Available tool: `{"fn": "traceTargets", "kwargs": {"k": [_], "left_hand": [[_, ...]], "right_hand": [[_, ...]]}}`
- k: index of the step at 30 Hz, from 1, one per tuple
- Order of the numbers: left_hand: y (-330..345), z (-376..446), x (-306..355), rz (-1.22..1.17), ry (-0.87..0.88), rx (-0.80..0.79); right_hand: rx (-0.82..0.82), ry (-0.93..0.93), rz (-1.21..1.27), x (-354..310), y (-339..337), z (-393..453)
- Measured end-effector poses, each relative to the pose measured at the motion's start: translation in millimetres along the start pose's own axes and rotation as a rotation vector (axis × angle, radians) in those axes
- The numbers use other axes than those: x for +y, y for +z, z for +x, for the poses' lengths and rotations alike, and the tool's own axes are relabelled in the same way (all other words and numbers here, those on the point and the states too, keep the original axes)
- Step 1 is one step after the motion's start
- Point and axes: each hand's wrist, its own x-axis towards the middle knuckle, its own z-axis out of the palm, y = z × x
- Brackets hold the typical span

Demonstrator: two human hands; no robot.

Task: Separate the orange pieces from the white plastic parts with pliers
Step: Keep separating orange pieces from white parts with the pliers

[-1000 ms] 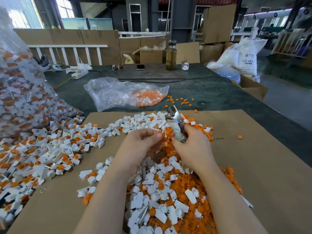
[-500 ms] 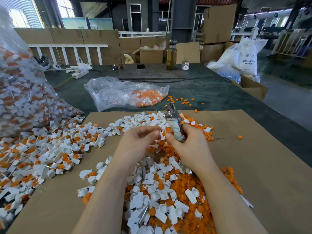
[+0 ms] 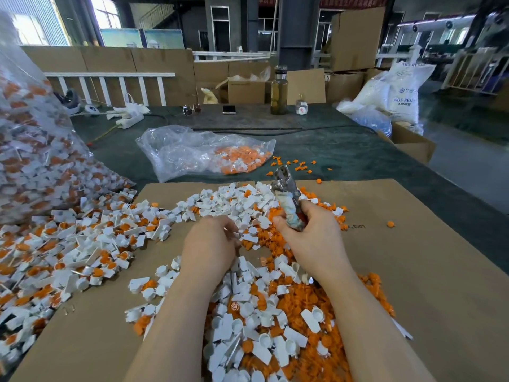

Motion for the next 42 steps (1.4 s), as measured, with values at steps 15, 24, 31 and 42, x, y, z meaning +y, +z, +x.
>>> {"fn": "traceTargets", "kwargs": {"k": [15,24,31,42], "left_hand": [[-5.0,-14.2,18.4,-0.749,-0.051,0.025],[-6.2,-18.7,25.4,-0.923,-0.075,-0.011],[-6.1,-21.9,30.4,-0.850,-0.035,0.021],[-4.2,-25.4,35.9,-0.712,0.105,0.077]], "right_hand": [[-0.002,-0.010,0.026,-0.7,1.3,-0.2],[0.037,-0.032,0.028,-0.6,2.9,-0.5],[0.079,-0.039,-0.032,-0.4,4.0,-1.0],[0.108,-0.018,-0.039,-1.9,4.3,-1.4]]}}
